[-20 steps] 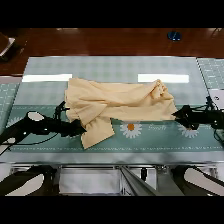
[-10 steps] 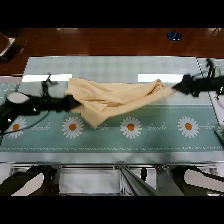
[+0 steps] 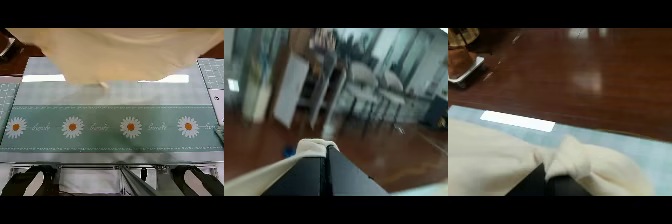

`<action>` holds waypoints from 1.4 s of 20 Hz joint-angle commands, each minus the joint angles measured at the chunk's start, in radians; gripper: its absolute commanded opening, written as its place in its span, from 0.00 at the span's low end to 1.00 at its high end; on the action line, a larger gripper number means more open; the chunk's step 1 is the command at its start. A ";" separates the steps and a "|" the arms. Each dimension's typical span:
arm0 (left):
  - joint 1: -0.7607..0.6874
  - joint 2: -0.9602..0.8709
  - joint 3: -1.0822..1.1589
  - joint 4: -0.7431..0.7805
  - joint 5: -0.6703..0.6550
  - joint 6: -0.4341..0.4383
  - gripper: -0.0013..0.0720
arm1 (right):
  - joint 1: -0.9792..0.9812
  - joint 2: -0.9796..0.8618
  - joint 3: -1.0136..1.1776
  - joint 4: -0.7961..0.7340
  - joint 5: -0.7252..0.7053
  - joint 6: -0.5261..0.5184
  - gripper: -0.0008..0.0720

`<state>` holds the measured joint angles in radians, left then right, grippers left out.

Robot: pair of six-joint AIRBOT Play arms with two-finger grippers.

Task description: Fold the shirts.

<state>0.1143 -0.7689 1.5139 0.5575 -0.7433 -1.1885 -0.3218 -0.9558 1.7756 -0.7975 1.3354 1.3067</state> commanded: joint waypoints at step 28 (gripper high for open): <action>-0.072 -0.565 -0.099 0.360 0.015 -0.175 0.05 | 0.002 -0.432 -0.304 -0.069 -0.196 -0.029 0.04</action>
<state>0.0753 -1.1580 1.3609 0.9634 -0.7971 -1.3628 -0.3195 -1.1717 1.4193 -0.9005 1.2179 1.2926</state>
